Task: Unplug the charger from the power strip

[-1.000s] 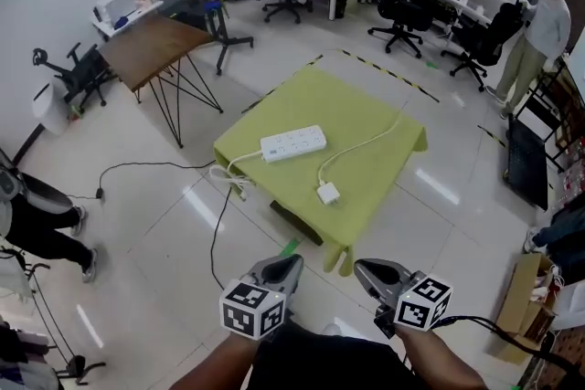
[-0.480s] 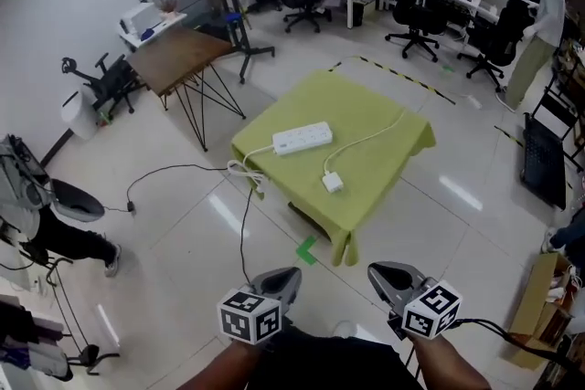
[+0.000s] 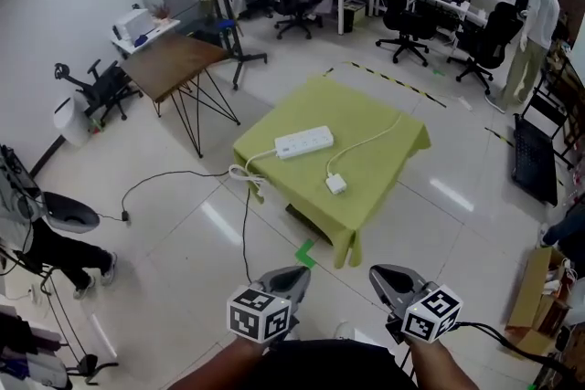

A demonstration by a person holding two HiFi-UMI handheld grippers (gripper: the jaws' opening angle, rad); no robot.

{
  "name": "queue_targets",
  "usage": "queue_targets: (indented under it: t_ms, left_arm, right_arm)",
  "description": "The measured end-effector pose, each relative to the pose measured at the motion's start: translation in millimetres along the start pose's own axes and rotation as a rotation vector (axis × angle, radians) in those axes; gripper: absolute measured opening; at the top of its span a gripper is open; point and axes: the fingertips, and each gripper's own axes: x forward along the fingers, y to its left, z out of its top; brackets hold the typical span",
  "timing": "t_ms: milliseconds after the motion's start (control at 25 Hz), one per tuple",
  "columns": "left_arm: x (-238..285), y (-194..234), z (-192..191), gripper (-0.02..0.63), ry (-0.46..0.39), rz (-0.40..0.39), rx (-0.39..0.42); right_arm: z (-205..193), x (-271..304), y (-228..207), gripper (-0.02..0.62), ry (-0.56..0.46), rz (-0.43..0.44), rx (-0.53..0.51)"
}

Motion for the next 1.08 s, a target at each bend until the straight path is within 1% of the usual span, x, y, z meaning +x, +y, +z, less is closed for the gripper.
queue_targets:
  t_ms: [160,360,560,760,1080]
  left_arm:
    - [-11.5,10.7,-9.0,0.008,-0.004,-0.002,-0.024]
    - [-21.1,24.2,-13.2,0.007,-0.008,-0.004,-0.07]
    - [-27.0,27.4,-6.4,0.006,-0.028,0.005,-0.041]
    - [-32.8,24.9,-6.4,0.007,-0.045,0.003,-0.049]
    - [-43.0,19.6,-22.8,0.006,-0.021,0.015,-0.012]
  right_arm:
    - [-7.2,3.9,9.8,0.0,0.009,-0.02,0.015]
    - [-6.1,12.5,18.2,0.0,0.005,-0.03,0.015]
    - [-8.5,14.8,21.1,0.0,0.026,-0.04,0.011]
    - [-12.2,10.1,25.7,0.0,0.043,-0.048,-0.003]
    - [-20.1,5.2,30.6,0.0,0.051,-0.044,-0.009]
